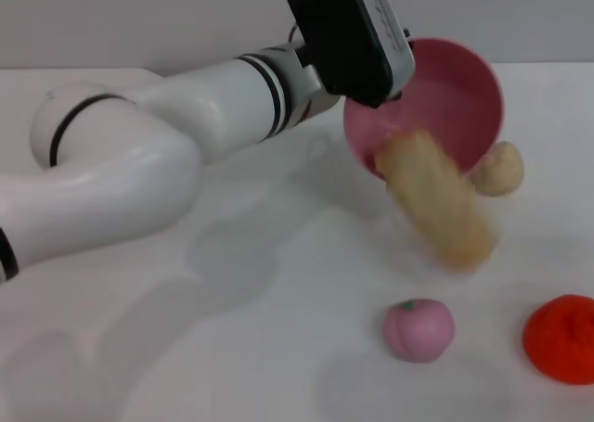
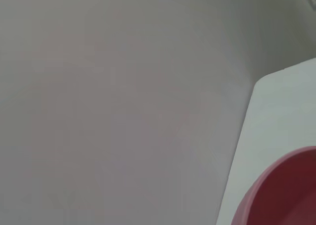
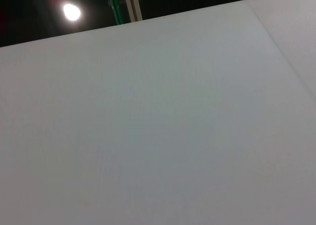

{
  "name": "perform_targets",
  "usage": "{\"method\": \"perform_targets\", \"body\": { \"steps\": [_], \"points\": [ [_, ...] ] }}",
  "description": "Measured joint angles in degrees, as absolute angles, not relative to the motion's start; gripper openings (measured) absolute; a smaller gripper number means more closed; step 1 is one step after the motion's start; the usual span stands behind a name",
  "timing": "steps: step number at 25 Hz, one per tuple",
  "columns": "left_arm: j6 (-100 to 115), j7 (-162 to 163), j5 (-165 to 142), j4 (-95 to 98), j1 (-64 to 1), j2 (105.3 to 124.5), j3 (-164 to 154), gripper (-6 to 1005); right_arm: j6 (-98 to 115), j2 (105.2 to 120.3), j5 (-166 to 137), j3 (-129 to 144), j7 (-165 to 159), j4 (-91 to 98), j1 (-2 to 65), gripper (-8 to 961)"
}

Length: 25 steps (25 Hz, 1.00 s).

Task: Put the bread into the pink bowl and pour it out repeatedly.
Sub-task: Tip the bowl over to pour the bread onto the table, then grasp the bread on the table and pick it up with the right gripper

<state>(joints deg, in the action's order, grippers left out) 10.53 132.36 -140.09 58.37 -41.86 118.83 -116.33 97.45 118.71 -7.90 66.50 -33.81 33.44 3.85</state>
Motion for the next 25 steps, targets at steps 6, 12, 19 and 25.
{"method": "perform_targets", "body": {
  "steps": [6,12,19,25],
  "points": [
    [7.5,132.3,-144.9,58.7,-41.2,119.00,-118.8,42,97.5,118.76,-7.9,67.3,-33.8,33.1,4.6,552],
    [3.2,133.6,-144.4,58.5,-40.9,118.99,-118.2,42,97.1,118.64,-8.1,67.7,-33.8,32.0,6.2,552],
    [3.0,141.6,-142.9,58.2,-43.2,118.82,-112.1,42,96.9,118.40,-8.4,67.6,-33.5,28.6,9.2,552],
    [14.8,144.2,-139.3,57.6,-47.5,118.52,-102.0,42,93.0,118.06,-13.3,67.2,-33.2,27.7,11.4,551]
  ]
}}
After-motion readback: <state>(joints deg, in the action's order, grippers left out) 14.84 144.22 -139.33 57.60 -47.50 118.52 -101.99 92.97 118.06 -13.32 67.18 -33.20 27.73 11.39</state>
